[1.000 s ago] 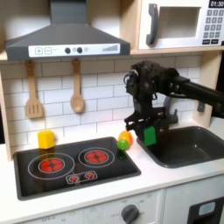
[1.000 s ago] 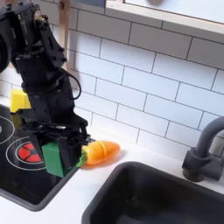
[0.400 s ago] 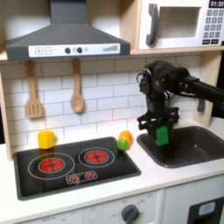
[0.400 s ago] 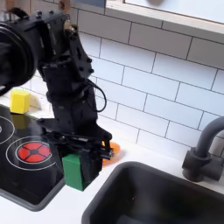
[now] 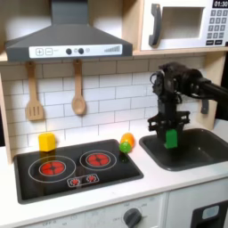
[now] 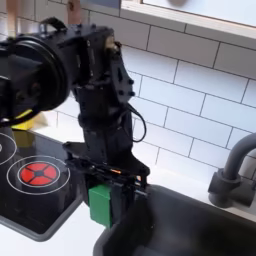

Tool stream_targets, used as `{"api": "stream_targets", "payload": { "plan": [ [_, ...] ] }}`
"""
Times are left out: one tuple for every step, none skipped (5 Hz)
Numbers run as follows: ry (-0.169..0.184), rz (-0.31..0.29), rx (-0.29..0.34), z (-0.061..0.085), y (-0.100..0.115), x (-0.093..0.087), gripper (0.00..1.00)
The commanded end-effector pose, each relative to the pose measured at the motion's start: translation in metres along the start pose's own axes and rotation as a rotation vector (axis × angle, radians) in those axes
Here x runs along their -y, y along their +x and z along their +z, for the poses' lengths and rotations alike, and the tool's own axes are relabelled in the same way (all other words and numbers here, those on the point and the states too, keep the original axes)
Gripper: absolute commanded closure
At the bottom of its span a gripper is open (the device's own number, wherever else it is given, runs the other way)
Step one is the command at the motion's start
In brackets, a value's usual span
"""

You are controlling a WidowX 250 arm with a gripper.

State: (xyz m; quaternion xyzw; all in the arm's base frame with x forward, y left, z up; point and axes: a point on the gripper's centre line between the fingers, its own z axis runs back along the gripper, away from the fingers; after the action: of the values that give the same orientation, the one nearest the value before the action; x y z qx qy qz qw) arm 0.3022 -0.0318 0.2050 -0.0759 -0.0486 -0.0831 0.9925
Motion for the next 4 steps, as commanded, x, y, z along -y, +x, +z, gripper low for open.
{"api": "stream_targets", "payload": {
  "plan": [
    [0.034,0.009,-0.033,-0.013,0.005,-0.001,1.0],
    [0.035,0.015,-0.064,-0.02,0.003,0.0,1.0],
    [0.046,0.019,-0.067,-0.022,0.005,0.0,1.0],
    [0.038,0.008,-0.086,-0.025,0.007,0.003,1.0]
  ]
}}
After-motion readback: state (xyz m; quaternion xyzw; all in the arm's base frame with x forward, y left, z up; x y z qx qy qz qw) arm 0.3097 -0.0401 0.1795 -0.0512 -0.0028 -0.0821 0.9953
